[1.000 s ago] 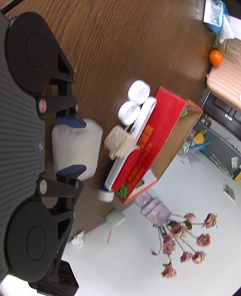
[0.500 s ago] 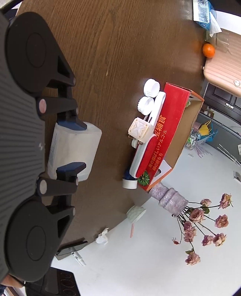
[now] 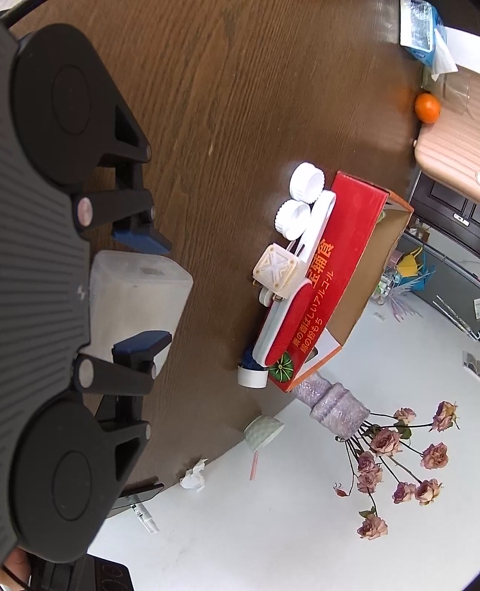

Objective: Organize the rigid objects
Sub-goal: 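Hold the white container with both tools and lift it over the red box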

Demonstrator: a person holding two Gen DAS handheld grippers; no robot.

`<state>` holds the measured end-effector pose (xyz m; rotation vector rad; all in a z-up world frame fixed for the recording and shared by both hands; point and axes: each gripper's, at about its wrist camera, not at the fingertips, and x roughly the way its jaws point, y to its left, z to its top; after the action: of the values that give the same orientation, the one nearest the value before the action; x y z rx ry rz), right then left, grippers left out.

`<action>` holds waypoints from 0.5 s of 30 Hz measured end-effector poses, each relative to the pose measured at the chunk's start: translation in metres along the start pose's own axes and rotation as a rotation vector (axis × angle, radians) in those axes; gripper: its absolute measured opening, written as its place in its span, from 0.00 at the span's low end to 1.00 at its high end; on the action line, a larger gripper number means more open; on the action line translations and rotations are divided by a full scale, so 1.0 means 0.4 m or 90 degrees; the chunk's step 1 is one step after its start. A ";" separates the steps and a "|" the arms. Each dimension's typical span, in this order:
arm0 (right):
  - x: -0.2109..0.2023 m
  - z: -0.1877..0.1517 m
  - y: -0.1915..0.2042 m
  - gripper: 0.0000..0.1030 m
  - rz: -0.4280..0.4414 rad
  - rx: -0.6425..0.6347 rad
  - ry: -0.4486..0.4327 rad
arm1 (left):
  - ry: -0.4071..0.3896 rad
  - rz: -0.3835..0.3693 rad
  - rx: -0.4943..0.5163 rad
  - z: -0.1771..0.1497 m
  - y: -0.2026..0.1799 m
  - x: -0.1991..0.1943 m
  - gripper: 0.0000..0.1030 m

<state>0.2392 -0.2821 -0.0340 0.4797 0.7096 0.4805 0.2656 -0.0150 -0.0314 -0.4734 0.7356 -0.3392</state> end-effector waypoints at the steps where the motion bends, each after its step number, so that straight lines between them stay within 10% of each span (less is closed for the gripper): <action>1: 0.002 0.002 0.001 0.32 0.001 0.001 -0.002 | 0.001 -0.003 -0.001 0.002 0.000 0.004 0.45; 15: 0.084 0.009 -0.060 0.41 0.027 0.106 0.016 | 0.033 -0.074 -0.070 0.008 0.058 0.035 0.49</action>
<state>0.2700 -0.2828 -0.0618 0.6473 0.7687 0.4702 0.2806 -0.0008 -0.0492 -0.6148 0.7807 -0.4229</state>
